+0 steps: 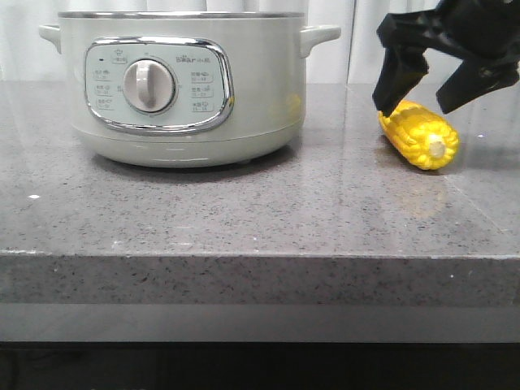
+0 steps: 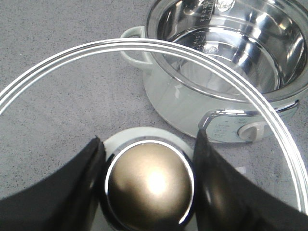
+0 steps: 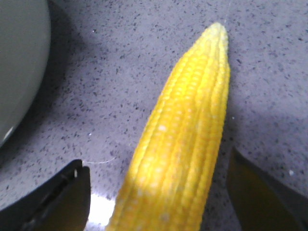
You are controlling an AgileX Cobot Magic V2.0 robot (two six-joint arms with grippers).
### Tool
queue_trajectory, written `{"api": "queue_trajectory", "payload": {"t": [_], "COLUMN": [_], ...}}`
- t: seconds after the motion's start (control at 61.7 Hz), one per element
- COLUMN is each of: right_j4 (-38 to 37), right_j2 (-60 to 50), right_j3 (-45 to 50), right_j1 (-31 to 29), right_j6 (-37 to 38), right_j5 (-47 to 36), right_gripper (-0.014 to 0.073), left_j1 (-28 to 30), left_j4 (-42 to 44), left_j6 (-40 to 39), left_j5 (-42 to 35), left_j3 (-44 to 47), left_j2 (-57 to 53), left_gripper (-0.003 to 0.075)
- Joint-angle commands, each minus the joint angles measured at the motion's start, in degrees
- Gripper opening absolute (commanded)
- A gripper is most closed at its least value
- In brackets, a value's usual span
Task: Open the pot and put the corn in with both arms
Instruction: 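Lower the right gripper over the yellow corn cob and close, then lift the corn cob with the right gripper toward the open cooker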
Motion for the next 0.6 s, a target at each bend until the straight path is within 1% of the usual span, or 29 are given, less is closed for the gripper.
{"api": "queue_trajectory", "payload": {"t": [0.0,0.243,0.324,0.389,0.437,0.502,0.583], "right_j4": [0.7,0.7,0.7,0.7,0.7,0.7,0.7], "right_j2": [-0.5,1.7,1.9,1.9,1.9,1.9,1.7], "right_j3": [-2.7,-2.9,-2.9,-2.9,-2.9,-2.9,-3.2], "right_j1": [0.1,0.0,0.0,0.0,0.0,0.0,0.0], "right_j6": [-0.4,-0.4,-0.4,-0.4,-0.4,-0.4,-0.4], "right_j5": [-1.9,-2.0,-2.0,-2.0,-2.0,-2.0,-2.0], "right_gripper": [0.0594,0.0584,0.0515,0.0419,0.0328,0.024,0.0194], "left_j1": [0.0,0.0,0.0,0.0,0.0,0.0,0.0], "left_j4": [0.2,0.2,0.2,0.2,0.2,0.2,0.2], "left_j6": [-0.5,-0.5,-0.5,-0.5,-0.5,-0.5,-0.5], "left_j5": [-7.3,-7.5,-7.5,-7.5,-7.5,-7.5,-7.5], "left_j3": [-2.1,-2.1,-2.1,-2.1,-2.1,-2.1,-2.1], "left_j2": [-1.1,-1.1,-1.1,-1.1,-1.1,-1.1,-1.1], "left_gripper": [0.0081,0.0081,0.0081,0.0081,0.0081,0.0081,0.0081]}}
